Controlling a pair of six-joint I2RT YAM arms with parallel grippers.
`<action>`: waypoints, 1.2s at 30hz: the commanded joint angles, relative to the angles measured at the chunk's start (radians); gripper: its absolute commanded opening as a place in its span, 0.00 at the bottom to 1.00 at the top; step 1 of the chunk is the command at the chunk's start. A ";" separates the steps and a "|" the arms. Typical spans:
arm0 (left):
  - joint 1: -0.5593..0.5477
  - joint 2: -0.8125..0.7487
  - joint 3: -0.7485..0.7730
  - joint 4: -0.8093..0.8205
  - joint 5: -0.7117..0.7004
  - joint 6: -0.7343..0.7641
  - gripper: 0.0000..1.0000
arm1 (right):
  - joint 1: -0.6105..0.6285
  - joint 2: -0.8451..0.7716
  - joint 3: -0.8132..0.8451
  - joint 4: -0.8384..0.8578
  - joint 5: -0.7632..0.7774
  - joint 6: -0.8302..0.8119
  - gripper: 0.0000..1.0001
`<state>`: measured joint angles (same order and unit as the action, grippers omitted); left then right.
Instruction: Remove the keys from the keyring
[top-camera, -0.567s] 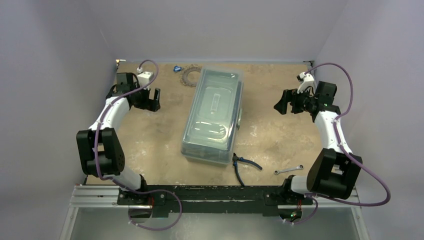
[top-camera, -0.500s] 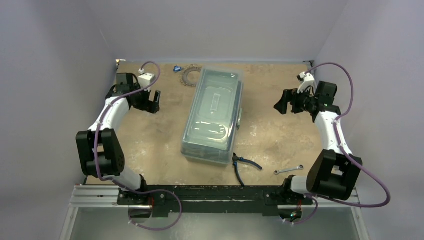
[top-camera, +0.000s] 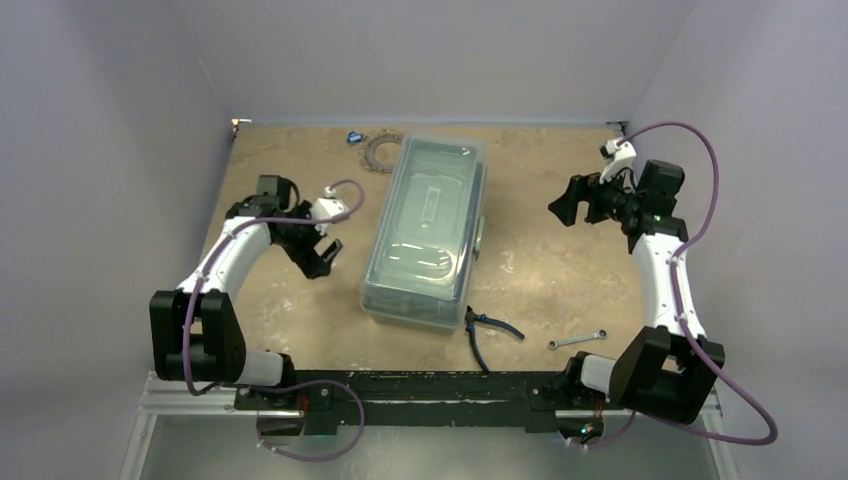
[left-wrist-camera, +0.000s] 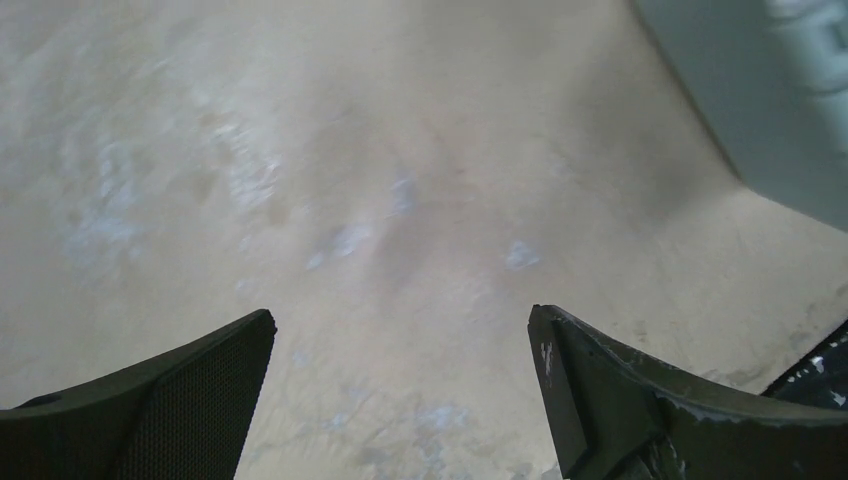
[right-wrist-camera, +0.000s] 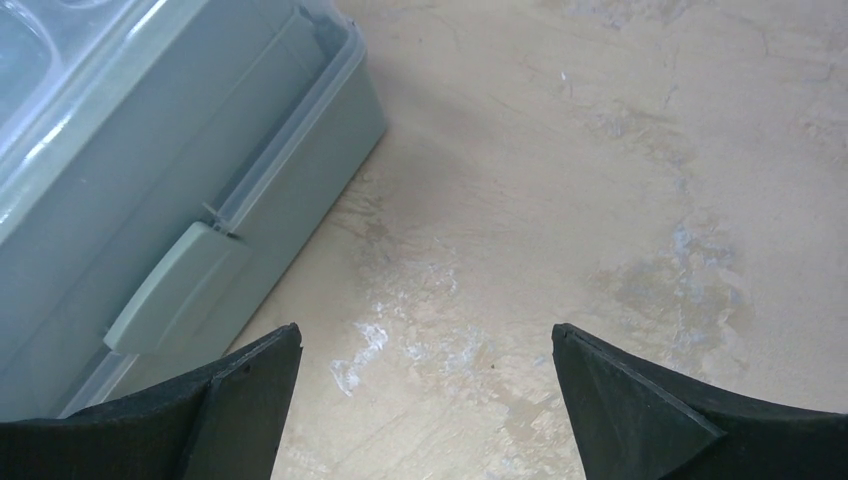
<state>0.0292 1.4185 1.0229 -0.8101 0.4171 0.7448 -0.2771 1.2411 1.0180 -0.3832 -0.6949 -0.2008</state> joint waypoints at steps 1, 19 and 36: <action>-0.164 -0.082 -0.086 0.045 0.016 0.020 0.99 | -0.006 -0.038 0.020 0.032 -0.019 0.019 0.99; -0.645 0.250 0.170 0.588 0.069 -0.481 0.99 | -0.007 -0.103 0.240 -0.018 -0.002 0.106 0.99; -0.511 0.324 0.433 0.598 0.178 -0.712 0.99 | 0.065 -0.083 0.341 -0.123 -0.038 0.019 0.99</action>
<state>-0.6418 1.8999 1.4361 -0.1436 0.4683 0.0990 -0.2699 1.1564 1.3144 -0.4763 -0.7280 -0.1394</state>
